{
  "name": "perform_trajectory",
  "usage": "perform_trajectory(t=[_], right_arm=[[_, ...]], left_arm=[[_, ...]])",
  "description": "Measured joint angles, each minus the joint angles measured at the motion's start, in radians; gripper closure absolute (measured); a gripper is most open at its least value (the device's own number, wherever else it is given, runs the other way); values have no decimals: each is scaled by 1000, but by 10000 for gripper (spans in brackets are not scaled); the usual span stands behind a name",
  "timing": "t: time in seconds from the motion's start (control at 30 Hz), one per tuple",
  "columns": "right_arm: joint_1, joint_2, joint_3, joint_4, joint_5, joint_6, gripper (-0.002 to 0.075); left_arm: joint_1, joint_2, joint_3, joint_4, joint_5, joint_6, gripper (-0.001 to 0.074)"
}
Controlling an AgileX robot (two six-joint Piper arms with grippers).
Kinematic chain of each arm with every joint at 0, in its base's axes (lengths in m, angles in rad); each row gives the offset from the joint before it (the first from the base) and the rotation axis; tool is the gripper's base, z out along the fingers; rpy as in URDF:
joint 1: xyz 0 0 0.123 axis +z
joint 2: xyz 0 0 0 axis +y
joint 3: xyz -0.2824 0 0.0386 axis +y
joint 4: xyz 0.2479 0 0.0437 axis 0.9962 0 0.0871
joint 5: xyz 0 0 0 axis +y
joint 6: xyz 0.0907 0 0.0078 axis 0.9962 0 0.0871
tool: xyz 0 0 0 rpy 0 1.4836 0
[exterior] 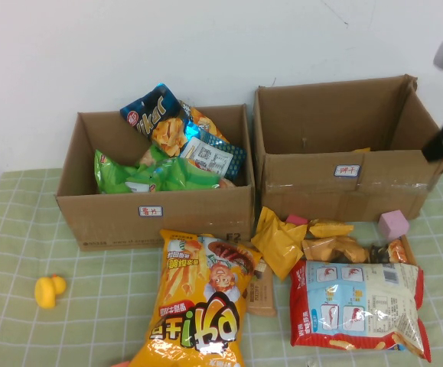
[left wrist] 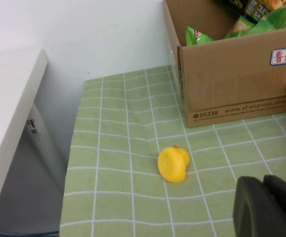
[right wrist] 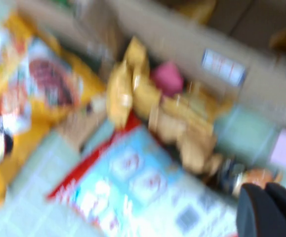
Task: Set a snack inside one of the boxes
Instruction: Pick up the biscuit
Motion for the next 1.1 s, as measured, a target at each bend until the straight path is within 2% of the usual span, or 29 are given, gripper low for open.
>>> perform_trajectory(t=[0.23, 0.5, 0.73, 0.87, 1.0, 1.1], right_arm=[[6, 87, 0, -150, 51, 98, 726], [8, 288, 0, -164, 59, 152, 727], [8, 411, 0, -164, -10, 152, 713], [8, 436, 0, -164, -70, 152, 603], [8, 439, -2, -148, -157, 152, 392], [8, 445, -2, -135, -213, 152, 270]], left_arm=[[0, 0, 0, 0, 0, 0, 738], [0, 0, 0, 0, 0, 0, 738], [0, 0, 0, 0, 0, 0, 738], [0, 0, 0, 0, 0, 0, 738], [0, 0, 0, 0, 0, 0, 738], [0, 0, 0, 0, 0, 0, 738]])
